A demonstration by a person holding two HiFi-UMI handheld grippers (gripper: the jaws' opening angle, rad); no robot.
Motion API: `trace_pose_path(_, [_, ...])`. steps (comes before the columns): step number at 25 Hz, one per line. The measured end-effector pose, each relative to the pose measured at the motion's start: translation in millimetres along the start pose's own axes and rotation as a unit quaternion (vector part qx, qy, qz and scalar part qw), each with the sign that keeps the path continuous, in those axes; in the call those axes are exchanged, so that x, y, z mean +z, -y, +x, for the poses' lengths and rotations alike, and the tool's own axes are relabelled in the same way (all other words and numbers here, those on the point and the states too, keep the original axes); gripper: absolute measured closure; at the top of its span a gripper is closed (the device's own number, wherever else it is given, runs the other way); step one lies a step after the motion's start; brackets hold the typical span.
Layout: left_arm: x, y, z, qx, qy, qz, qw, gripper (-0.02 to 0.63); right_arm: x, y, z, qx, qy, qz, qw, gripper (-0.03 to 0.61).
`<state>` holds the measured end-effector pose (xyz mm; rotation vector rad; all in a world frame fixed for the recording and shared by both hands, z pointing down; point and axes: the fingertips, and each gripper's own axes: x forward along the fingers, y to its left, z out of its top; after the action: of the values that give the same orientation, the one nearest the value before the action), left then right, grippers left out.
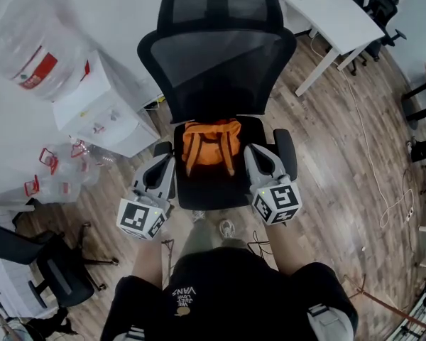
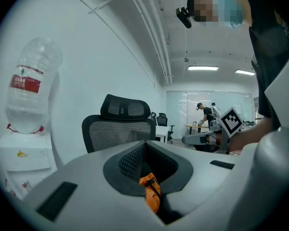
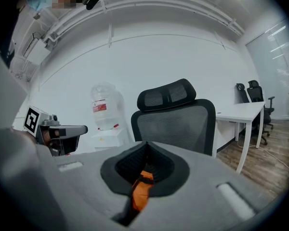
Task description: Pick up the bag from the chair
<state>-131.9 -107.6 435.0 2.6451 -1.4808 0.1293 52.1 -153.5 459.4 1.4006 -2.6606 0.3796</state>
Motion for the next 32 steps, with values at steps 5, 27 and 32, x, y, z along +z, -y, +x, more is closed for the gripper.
trace_pose_path(5, [-13, -9, 15, -0.014, -0.009, -0.006, 0.9998, 0.607, -14, 3, 18, -0.004, -0.012, 0.008, 1.000, 0.580])
trace_pose_path(27, [-75, -37, 59, -0.039, -0.038, -0.035, 0.9979, 0.607, -68, 33, 63, -0.028, -0.051, 0.021, 0.998, 0.580])
trace_pose_path(32, [-93, -46, 71, -0.043, -0.046, -0.047, 0.9969, 0.607, -79, 40, 74, -0.026, -0.058, 0.023, 0.998, 0.580])
